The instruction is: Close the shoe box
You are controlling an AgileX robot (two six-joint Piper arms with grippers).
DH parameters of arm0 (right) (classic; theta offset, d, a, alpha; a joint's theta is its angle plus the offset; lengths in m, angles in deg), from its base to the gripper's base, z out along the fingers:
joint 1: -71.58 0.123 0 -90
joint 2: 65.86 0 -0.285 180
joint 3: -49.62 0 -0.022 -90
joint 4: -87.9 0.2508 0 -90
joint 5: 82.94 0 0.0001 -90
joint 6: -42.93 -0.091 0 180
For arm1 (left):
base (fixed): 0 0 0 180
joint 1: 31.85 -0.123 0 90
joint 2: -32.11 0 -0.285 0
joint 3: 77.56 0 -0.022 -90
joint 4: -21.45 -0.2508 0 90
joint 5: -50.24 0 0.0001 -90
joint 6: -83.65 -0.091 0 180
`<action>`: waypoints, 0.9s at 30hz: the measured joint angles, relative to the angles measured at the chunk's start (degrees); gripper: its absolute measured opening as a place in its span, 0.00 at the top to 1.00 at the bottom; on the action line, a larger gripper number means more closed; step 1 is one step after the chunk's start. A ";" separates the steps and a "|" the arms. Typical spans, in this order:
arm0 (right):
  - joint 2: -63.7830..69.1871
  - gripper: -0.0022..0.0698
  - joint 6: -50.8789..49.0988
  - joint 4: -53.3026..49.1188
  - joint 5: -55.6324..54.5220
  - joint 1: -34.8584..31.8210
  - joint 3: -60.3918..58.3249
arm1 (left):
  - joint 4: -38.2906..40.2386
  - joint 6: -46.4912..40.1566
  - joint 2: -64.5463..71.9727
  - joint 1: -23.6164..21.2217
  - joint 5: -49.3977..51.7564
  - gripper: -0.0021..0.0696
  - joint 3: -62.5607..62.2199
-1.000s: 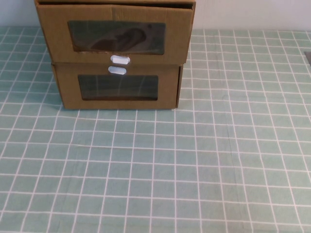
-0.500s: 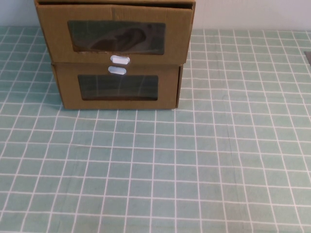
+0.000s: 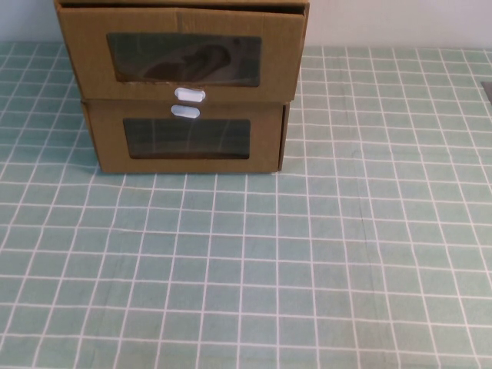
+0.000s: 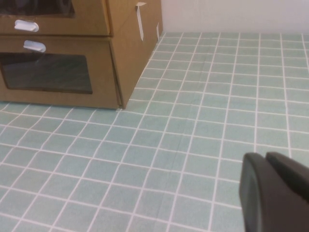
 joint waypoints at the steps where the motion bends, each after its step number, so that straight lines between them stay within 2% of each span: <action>1: 0.00 0.99 0.00 0.00 0.00 0.00 0.00 | 0.00 0.00 0.00 0.00 0.00 0.98 0.00; 17: -0.32 0.99 0.00 0.00 -0.23 -0.59 -0.23 | 0.00 0.11 0.00 0.00 0.08 0.98 0.00; 22: -4.79 0.99 0.00 -0.56 -1.80 -5.68 -3.67 | 0.00 0.11 0.00 0.00 0.08 0.98 0.00; 27: -9.45 0.99 0.00 -1.24 -5.38 -10.85 -11.94 | 0.00 0.11 0.00 0.00 0.13 0.98 0.00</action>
